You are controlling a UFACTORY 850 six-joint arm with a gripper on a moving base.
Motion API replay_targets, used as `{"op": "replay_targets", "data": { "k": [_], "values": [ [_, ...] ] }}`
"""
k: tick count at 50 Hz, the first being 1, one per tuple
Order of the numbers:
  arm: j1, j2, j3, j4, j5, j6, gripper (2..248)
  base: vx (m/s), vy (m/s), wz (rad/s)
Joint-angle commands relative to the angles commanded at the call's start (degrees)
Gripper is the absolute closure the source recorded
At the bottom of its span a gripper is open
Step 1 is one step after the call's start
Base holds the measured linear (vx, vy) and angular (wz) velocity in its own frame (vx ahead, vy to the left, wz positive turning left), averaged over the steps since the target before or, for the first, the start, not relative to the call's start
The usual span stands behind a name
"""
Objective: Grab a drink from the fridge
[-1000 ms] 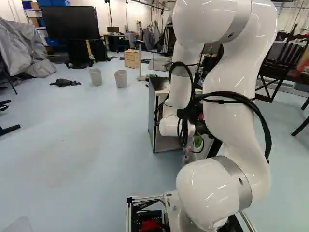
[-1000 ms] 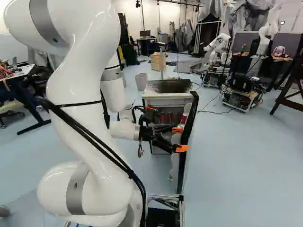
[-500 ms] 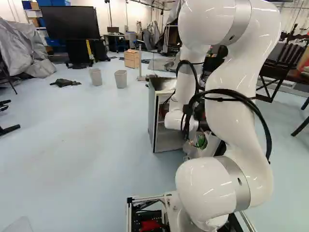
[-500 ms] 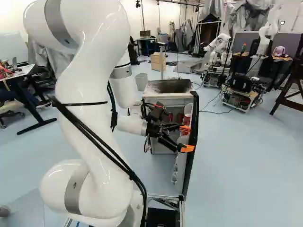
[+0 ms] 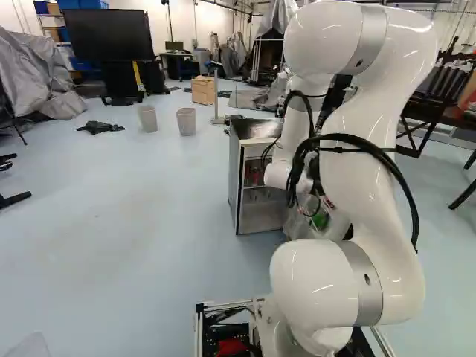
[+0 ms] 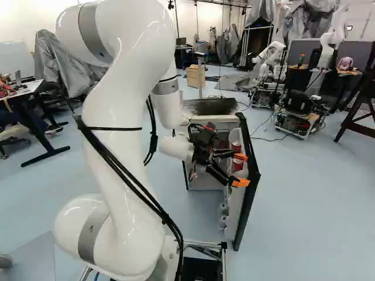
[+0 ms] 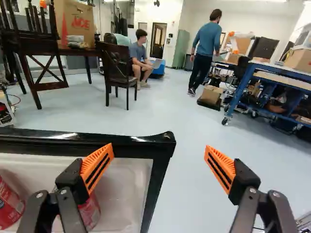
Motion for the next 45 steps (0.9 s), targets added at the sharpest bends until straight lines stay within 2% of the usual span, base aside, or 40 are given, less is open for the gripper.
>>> {"op": "replay_targets", "data": {
  "k": [25, 45],
  "values": [
    [-6.9, -3.6, -7.9, 0.0, 0.0, 0.0, 3, 0.000, 0.000, 0.000],
    [-11.4, -6.4, -14.0, 0.0, 0.0, 0.0, 3, 0.000, 0.000, 0.000]
  ]
}}
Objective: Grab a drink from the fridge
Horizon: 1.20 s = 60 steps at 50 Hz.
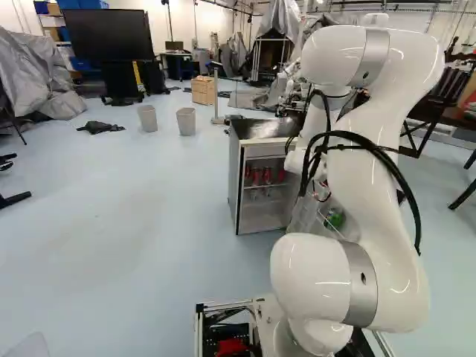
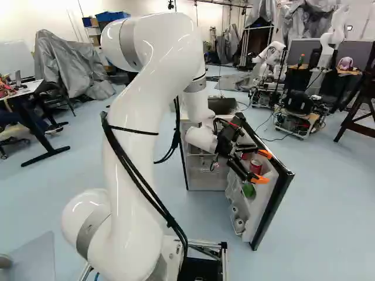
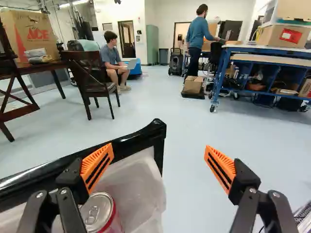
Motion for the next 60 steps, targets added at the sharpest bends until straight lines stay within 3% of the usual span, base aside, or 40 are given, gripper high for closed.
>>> {"op": "replay_targets", "data": {
  "k": [13, 25, 60],
  "values": [
    [-0.3, -0.1, -0.2, 0.0, 0.0, 0.0, 3, 0.000, 0.000, 0.000],
    [1.4, 1.6, 3.4, -1.8, 0.0, 0.0, 3, 0.000, 0.000, 0.000],
    [8.5, 9.3, 17.7, -21.8, 0.0, 0.0, 3, 0.000, 0.000, 0.000]
  ]
}}
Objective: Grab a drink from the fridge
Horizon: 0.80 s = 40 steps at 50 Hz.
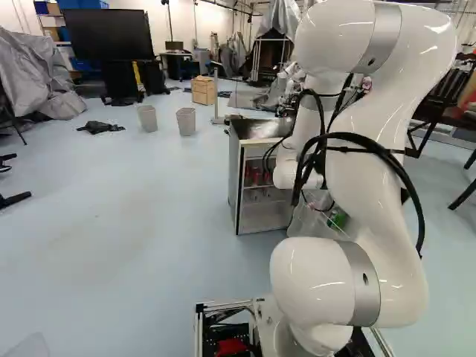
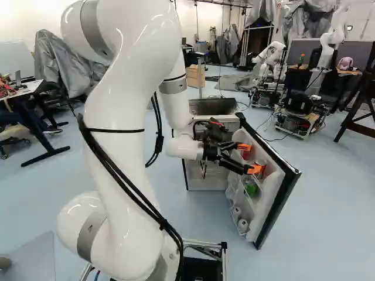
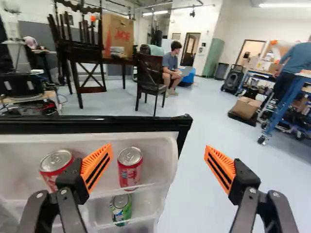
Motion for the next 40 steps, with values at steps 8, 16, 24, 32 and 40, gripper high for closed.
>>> {"op": "replay_targets", "data": {
  "k": [8, 16, 24, 32, 40],
  "values": [
    [1.7, 1.9, 3.1, -4.8, 0.0, 0.0, 3, 0.000, 0.000, 0.000],
    [3.5, 3.8, 6.1, -9.6, 0.0, 0.0, 3, 0.000, 0.000, 0.000],
    [5.3, 5.7, 8.9, -14.5, 0.0, 0.0, 3, 0.000, 0.000, 0.000],
    [6.7, 6.9, 10.7, -19.3, 0.0, 0.0, 3, 0.000, 0.000, 0.000],
    [7.1, 7.3, 11.2, -24.1, 0.0, 0.0, 3, 0.000, 0.000, 0.000]
  ]
}}
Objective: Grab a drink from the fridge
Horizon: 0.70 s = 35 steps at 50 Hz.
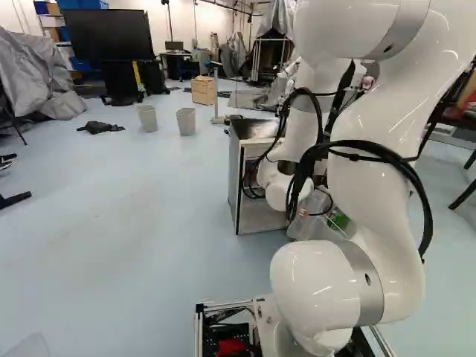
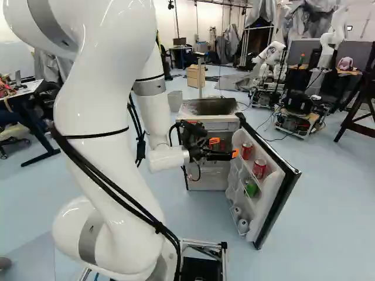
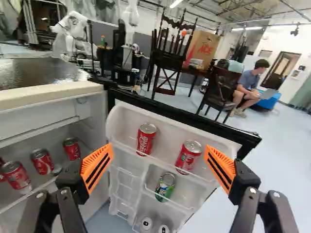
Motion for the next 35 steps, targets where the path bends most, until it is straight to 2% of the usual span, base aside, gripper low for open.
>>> {"op": "replay_targets", "data": {
  "k": [24, 35],
  "values": [
    [0.1, 0.0, 0.1, -14.4, 0.0, 0.0, 3, 0.000, 0.000, 0.000],
    [0.1, -1.5, -0.3, -21.1, 0.0, 0.0, 3, 0.000, 0.000, 0.000]
  ]
}}
